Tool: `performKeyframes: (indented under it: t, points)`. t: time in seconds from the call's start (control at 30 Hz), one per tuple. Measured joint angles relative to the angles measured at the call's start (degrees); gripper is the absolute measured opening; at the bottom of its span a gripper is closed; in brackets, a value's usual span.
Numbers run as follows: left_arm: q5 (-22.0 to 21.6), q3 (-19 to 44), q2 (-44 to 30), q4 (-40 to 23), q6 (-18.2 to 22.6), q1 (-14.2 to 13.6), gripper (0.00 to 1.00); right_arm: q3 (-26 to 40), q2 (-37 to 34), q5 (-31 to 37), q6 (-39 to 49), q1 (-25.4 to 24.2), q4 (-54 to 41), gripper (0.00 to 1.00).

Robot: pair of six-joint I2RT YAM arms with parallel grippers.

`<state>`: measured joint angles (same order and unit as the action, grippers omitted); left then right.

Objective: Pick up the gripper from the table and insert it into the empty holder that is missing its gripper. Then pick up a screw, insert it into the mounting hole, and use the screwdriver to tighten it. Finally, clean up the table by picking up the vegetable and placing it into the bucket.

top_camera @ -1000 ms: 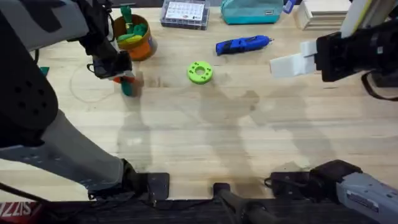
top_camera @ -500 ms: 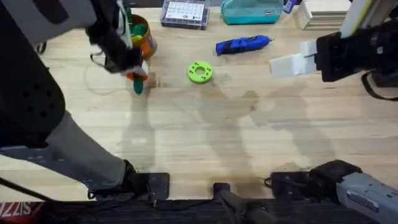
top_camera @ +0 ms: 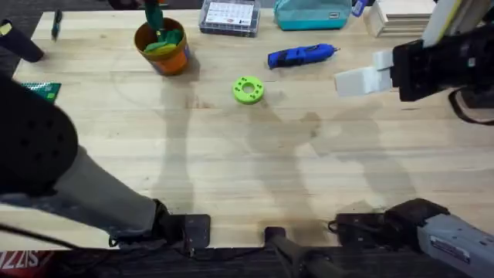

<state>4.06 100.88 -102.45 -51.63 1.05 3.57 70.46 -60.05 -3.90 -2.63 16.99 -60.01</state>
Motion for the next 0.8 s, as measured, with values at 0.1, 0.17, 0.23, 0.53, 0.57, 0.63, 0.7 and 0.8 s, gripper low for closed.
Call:
performKeyframes:
  t: [0.1, 0.17, 0.23, 0.53, 0.57, 0.63, 0.7, 0.8]
  points:
    - [-2.9, 0.0, -2.8, 0.2, 0.1, 0.0, 0.03, 0.0, 0.0, 0.0, 0.0, 0.0, 0.0, 0.993]
    - [-4.2, 0.0, -4.5, 0.2, 0.1, 0.0, 0.03, 0.0, 0.0, 0.0, 0.0, 0.0, 0.0, 0.993]
    - [-5.1, 0.0, -6.0, 0.1, 0.1, 0.1, 0.03, 0.0, 0.0, 0.0, 0.0, 0.0, 0.0, 0.993]
    - [-6.6, -0.1, -8.3, 0.3, 0.1, 0.1, 0.035, 0.0, 0.0, 0.0, 0.0, 0.0, 0.0, 0.993]
    - [-6.7, -0.1, -8.3, 0.6, 0.1, 0.1, 0.041, 0.0, 0.0, 0.0, 0.0, 0.0, 0.0, 0.993]
    - [-6.9, -0.1, -8.3, 0.7, 0.1, 0.1, 0.046, 0.0, 0.0, 0.0, 0.0, 0.0, 0.0, 0.993]
    - [-7.0, -0.1, -8.3, 0.7, 0.2, 0.1, 0.082, 0.0, 0.0, 0.0, 0.0, 0.0, 0.0, 0.994]
    - [-7.4, -0.1, -8.3, 0.7, 0.3, 0.1, 0.274, 0.0, 0.0, 0.0, 0.0, 0.0, 0.0, 0.994]
